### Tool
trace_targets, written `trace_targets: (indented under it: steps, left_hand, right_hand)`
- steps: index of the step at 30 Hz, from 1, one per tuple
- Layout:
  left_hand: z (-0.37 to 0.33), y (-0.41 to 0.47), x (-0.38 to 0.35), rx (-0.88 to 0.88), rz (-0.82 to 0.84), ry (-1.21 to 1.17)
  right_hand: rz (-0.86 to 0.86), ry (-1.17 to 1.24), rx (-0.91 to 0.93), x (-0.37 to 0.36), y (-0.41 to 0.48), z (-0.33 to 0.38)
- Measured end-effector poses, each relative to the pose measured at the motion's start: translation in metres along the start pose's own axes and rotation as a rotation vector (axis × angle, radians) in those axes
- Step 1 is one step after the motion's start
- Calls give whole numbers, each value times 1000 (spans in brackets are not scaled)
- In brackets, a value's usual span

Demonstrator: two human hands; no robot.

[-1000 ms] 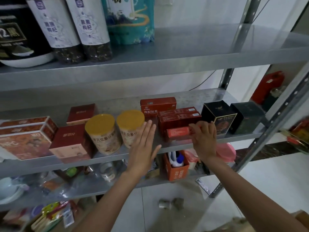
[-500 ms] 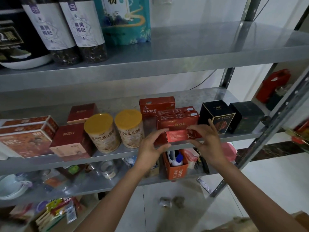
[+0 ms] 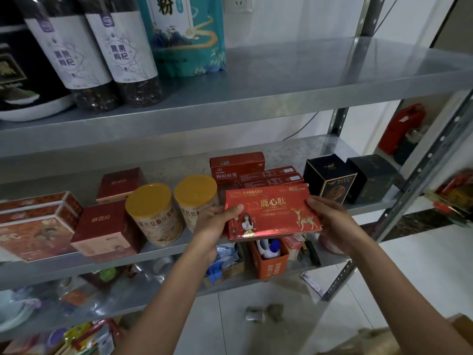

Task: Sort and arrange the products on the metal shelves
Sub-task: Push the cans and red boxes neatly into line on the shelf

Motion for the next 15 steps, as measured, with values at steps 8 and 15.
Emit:
trace_targets:
  steps: [8, 15]
  left_hand:
    - [-24, -7, -13, -355, 94, 395]
    - [-30, -61, -65, -1321, -28, 1497]
  right_hand:
    - [-203, 53, -50, 9, -7, 1]
    - [-301, 115, -153, 5, -11, -5]
Point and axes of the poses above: each hand's wrist, its own y-axis towards the middle knuckle, its own x-axis out of the back of the hand, z = x × y, the point moved 8 cm from there along y, towards the middle knuckle, and after that the axes turned 3 degrees about -y, right-handed, at the moved point
